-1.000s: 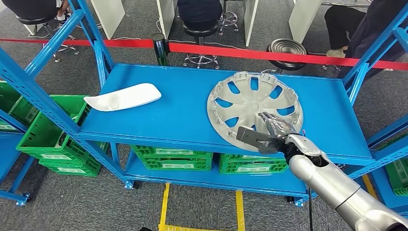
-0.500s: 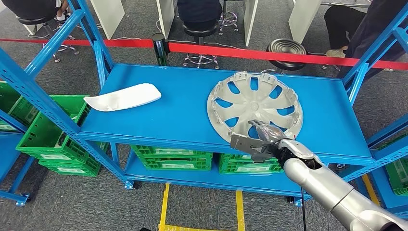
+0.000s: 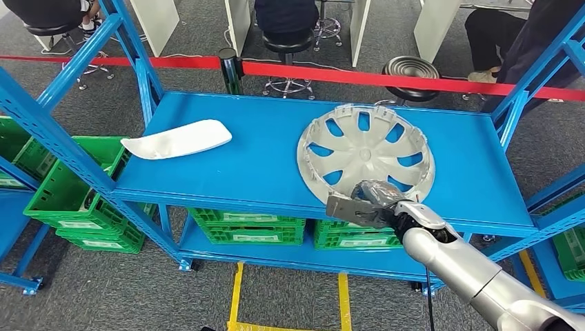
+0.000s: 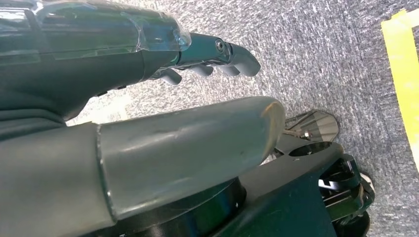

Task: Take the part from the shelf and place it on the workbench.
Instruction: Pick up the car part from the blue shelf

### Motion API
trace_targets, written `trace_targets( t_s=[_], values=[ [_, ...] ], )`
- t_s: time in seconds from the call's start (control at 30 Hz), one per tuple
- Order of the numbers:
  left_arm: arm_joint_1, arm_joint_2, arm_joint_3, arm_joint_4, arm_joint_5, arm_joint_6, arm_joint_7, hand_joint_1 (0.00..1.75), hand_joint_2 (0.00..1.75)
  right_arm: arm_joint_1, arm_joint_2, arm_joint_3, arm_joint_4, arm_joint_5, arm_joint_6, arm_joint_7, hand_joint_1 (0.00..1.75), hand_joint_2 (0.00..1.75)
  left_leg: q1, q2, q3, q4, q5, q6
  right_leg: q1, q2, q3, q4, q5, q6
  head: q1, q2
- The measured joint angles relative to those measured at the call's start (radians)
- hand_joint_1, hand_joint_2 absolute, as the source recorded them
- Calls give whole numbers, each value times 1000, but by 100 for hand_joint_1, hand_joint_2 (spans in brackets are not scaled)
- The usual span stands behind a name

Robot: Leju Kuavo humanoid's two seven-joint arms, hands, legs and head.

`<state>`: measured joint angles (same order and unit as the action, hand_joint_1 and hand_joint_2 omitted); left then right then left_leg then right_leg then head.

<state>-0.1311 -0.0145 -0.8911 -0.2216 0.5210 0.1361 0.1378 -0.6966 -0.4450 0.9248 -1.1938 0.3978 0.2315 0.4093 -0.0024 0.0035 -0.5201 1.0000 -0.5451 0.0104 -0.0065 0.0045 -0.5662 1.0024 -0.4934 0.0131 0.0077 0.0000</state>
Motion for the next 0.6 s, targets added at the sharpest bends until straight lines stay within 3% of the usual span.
trace_targets(
  t_s=[0.43, 0.6],
  values=[
    [1, 2, 0, 0, 10, 9, -7, 0, 0, -4, 10, 16, 5, 0, -8, -9, 175, 175, 0, -4, 0, 0, 0, 0, 0, -2, 1, 0, 0, 0, 0, 0],
    [5, 3, 0, 0, 18, 15, -15, 0, 0, 3, 11, 13, 3, -8, -90, -46, 175, 175, 0, -4, 0, 0, 0, 0, 0, -2, 1, 0, 0, 0, 0, 0]
  ],
)
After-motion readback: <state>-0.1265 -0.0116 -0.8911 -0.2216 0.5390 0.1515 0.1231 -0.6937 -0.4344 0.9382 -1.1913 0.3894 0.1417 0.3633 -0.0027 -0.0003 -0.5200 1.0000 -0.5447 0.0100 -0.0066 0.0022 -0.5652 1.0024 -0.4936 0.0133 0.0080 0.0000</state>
